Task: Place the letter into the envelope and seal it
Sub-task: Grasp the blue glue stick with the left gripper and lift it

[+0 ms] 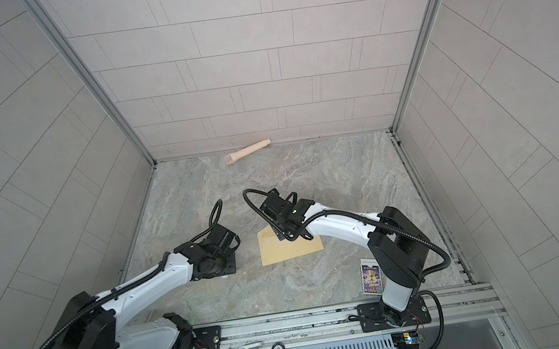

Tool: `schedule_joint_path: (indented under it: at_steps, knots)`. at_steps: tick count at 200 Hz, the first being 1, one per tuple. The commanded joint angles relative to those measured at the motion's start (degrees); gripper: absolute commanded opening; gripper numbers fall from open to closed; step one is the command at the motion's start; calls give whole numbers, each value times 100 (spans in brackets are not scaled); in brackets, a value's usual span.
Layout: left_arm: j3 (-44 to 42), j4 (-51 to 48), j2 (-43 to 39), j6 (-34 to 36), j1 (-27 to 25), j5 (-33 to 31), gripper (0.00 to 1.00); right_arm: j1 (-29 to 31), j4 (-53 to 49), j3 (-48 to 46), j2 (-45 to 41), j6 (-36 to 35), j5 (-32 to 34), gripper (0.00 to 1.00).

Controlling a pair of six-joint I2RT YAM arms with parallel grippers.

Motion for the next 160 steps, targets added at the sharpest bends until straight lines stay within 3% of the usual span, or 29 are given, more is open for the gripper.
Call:
schedule_joint_path:
  at_steps: [1,39,57,77,93,125,160]
  knots:
    - [-117,197,409,20,26,1,43,-34,-224,-43,-44,64,-136,78]
    - [-87,320,490,336,26,185,12,-155,-254,-187,-258,112,-785,77]
    - [0,537,238,790,19,714,0,-300,-144,-327,-669,-157,-1956,76]
    - [58,1264,-292,1295,-37,1899,0,-697,618,-825,-1334,29,-4011,77]
    - [-273,2585,-795,1370,-128,2894,0,-967,931,-1056,-1742,142,-4871,75]
    - [-510,3830,-1215,1969,-683,2853,0,-1520,874,-1124,-2085,264,-5541,72]
    - [-662,4652,-1039,2109,-908,2965,0,-1512,1037,-1107,-1973,593,-5775,71]
